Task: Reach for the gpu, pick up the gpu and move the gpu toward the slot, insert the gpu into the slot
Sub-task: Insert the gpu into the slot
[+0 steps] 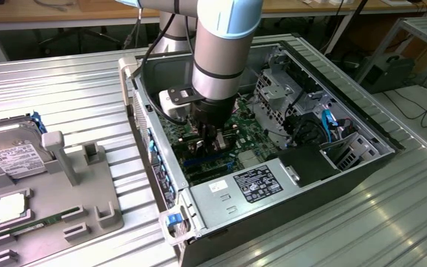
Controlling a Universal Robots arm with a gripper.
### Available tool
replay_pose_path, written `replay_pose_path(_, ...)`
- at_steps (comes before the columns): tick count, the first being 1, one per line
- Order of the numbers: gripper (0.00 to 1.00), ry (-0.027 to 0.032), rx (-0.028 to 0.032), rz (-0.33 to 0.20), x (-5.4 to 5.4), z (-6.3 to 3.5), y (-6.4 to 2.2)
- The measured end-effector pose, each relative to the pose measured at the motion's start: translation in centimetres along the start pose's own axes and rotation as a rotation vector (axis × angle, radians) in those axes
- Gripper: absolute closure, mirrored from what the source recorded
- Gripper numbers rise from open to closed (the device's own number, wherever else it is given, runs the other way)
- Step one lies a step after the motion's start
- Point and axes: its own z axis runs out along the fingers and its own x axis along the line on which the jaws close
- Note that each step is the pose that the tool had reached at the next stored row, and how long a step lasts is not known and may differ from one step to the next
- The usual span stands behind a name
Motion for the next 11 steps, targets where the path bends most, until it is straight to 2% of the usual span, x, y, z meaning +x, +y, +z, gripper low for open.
replay_pose_path(11, 0.72, -0.0001, 0.0000, 0.000, 0.00, 0.00, 0.00)
